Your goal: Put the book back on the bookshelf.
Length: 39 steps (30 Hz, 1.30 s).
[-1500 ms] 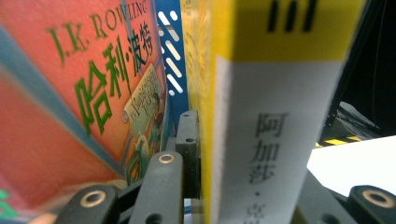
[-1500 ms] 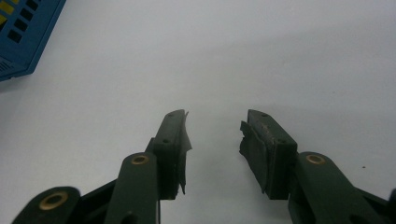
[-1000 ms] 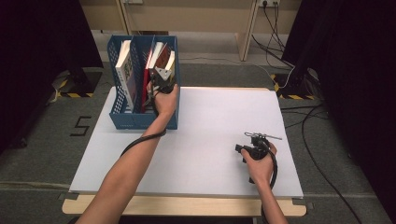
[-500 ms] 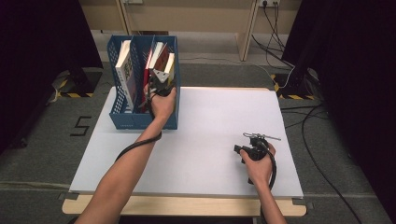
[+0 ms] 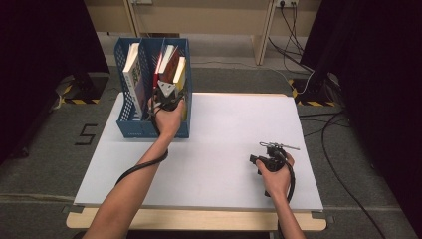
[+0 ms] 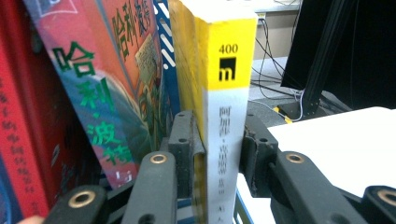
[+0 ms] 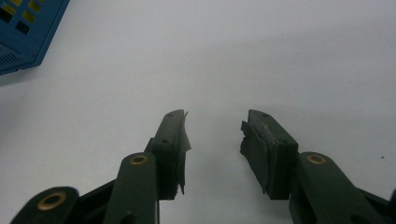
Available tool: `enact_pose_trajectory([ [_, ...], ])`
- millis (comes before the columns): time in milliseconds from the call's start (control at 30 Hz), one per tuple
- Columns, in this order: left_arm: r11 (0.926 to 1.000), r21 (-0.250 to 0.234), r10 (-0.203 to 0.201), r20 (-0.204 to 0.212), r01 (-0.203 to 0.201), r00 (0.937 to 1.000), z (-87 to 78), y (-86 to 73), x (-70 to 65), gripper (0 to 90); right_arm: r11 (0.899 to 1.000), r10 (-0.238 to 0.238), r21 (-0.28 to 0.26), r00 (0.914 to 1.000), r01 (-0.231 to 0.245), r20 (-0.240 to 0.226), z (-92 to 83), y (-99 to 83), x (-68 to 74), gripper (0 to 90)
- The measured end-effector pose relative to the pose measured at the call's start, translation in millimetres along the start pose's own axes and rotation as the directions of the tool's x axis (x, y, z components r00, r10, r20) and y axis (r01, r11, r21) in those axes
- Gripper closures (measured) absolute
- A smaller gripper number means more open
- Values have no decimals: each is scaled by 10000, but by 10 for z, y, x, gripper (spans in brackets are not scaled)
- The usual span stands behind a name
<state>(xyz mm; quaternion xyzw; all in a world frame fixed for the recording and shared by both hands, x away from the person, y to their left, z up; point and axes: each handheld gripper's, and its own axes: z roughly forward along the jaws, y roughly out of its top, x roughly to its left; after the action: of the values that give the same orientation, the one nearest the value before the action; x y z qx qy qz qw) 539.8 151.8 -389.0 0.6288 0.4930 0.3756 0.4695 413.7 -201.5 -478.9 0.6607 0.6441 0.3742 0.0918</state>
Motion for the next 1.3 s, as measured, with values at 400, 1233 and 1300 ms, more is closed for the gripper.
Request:
enact_pose_trajectory([
  [400,9996,289,36,-89,-33,10000,-22,-1,-28,737,10000,-34,-21,10000,34,-34,8,-2,3,582],
  [1233,9998,104,-149,34,149,9999,-57,78,75,675,9999,7,-151,10000,-7,-54,-19,20,-1,579],
  [1300,10000,0,-6,329,6,9995,-212,77,108,656,9999,26,-166,10000,-27,-44,-29,20,3,579],
])
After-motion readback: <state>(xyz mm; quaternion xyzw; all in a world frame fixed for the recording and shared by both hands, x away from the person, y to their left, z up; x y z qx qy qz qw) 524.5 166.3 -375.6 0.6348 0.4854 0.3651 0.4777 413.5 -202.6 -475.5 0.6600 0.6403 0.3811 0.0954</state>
